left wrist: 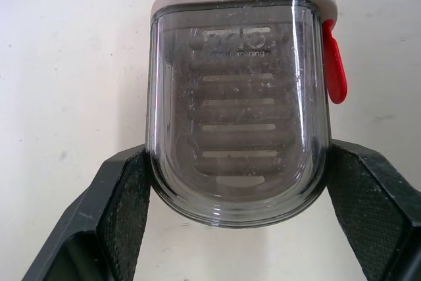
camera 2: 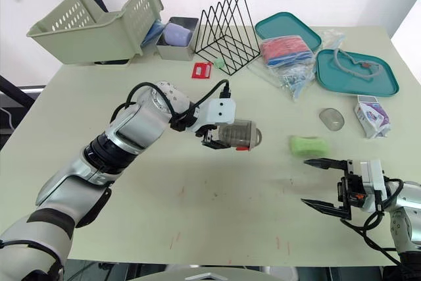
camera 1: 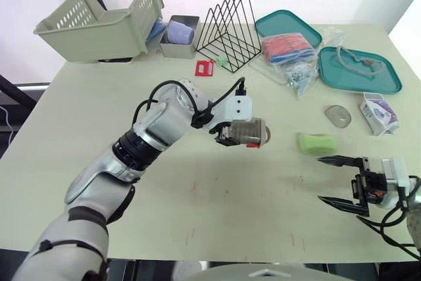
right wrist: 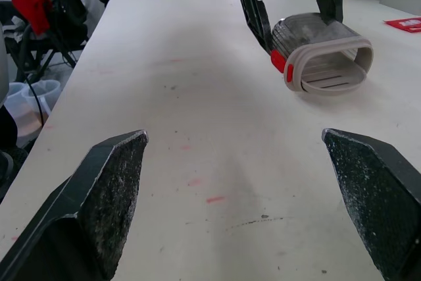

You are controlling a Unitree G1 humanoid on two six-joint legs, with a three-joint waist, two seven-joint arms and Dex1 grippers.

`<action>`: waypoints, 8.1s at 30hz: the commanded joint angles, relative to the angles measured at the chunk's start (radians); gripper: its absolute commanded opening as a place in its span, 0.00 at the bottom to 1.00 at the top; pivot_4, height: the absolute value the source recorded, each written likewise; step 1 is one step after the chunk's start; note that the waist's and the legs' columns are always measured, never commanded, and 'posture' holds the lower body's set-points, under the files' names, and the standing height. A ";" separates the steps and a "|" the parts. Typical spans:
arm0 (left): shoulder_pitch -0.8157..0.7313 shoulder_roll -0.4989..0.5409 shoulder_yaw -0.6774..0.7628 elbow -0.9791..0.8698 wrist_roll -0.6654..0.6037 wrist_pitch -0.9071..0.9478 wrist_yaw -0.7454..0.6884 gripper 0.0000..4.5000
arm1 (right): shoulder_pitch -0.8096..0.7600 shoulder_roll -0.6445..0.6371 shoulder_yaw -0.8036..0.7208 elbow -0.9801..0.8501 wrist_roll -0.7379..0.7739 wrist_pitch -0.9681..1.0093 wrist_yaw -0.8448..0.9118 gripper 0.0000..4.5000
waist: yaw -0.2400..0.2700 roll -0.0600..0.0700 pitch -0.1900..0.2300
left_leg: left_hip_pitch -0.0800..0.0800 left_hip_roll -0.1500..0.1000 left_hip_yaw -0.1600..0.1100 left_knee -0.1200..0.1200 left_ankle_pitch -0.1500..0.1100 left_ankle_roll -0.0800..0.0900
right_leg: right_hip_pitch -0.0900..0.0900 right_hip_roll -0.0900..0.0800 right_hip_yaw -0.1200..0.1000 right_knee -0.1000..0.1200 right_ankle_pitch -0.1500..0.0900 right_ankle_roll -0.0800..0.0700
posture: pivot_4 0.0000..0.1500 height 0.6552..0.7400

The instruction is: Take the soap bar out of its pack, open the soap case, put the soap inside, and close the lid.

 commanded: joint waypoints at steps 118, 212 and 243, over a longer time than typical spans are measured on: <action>1.212 0.021 0.649 -0.278 -0.594 -0.727 0.106 1.00 | -0.732 -0.203 0.481 0.379 -0.621 0.117 -0.114 0.85 | -0.025 0.001 -0.001 | 0.001 0.001 0.001 -0.001 0.000 0.000 | 0.000 -0.002 -0.001 0.000 0.000 0.000 | 1.00 1.00; 0.751 0.033 0.637 0.000 -0.568 -0.685 0.146 1.00 | -0.316 -0.123 0.140 0.029 -0.196 0.205 -0.066 0.97 | -0.022 -0.001 0.000 | 0.000 0.000 -0.001 -0.001 0.000 0.000 | 0.000 -0.001 -0.003 -0.001 0.000 0.000 | 1.00 1.00; 0.122 -0.023 0.370 0.783 -0.213 -0.939 -0.266 1.00 | -0.208 -0.106 0.073 0.065 -0.085 0.165 -0.135 0.97 | -0.023 -0.001 0.000 | -0.001 0.000 -0.001 -0.001 0.000 0.000 | 0.000 -0.001 -0.002 0.000 0.000 0.000 | 1.00 1.00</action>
